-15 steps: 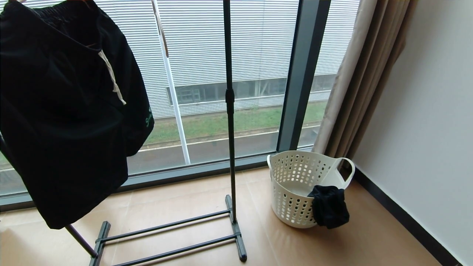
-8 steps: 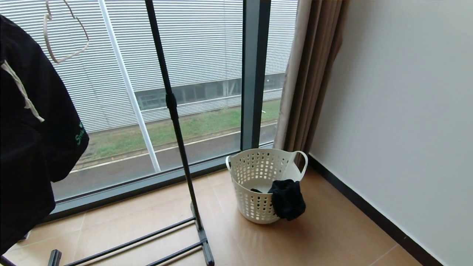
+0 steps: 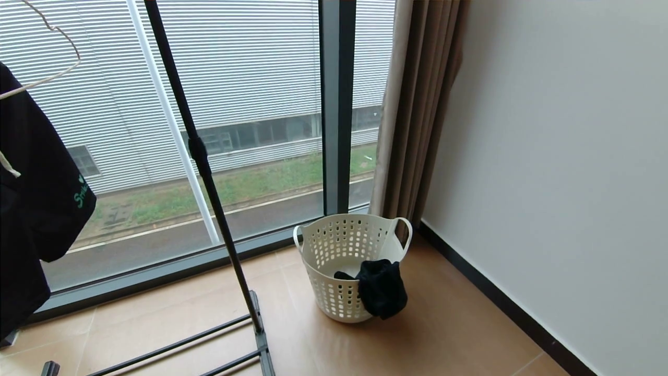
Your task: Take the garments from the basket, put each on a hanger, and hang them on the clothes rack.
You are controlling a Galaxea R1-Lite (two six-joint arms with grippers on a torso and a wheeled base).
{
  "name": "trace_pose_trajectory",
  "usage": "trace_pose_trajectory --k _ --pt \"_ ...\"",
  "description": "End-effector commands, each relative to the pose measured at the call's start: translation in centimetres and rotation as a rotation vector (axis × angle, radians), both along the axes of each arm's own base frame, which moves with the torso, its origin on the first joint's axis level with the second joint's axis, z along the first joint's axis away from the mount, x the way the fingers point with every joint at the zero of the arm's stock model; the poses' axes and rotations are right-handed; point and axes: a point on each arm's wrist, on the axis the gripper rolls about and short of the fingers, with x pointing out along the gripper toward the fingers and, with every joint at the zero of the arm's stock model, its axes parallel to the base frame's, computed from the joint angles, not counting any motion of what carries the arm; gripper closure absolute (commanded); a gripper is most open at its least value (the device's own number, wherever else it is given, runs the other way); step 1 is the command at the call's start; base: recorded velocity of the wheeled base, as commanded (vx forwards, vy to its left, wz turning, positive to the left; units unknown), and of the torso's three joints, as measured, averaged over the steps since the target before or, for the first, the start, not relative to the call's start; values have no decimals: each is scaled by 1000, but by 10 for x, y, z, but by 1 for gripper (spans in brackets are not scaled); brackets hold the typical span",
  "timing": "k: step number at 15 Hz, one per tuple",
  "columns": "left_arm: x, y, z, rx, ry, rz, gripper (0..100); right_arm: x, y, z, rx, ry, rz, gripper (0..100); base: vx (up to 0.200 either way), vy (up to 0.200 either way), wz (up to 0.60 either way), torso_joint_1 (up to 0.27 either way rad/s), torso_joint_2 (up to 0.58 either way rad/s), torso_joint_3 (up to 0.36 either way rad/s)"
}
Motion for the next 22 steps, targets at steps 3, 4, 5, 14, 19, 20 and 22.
trace_pose_trajectory --k 3,4,5,14,19,20,22 --pt "0 0 0 0 1 0 0 0 0 0 0 3 1 0 200 133 0 7 4 1" --pt "0 0 0 0 1 0 0 0 0 0 0 3 1 0 200 0 0 2 2 2" --pt "0 0 0 0 1 0 0 0 0 0 0 3 1 0 0 0 0 0 0 0" --pt "0 0 0 1 1 3 0 0 0 0 0 3 1 0 0 -89 0 -1 0 1" --pt "1 1 -1 26 3 50 0 0 0 0 0 3 1 0 0 0 0 0 0 0" --pt "1 1 -1 21 3 62 0 0 0 0 0 3 1 0 0 0 0 0 0 0" --pt "0 1 -1 1 2 62 0 0 0 0 0 3 1 0 0 0 0 0 0 0"
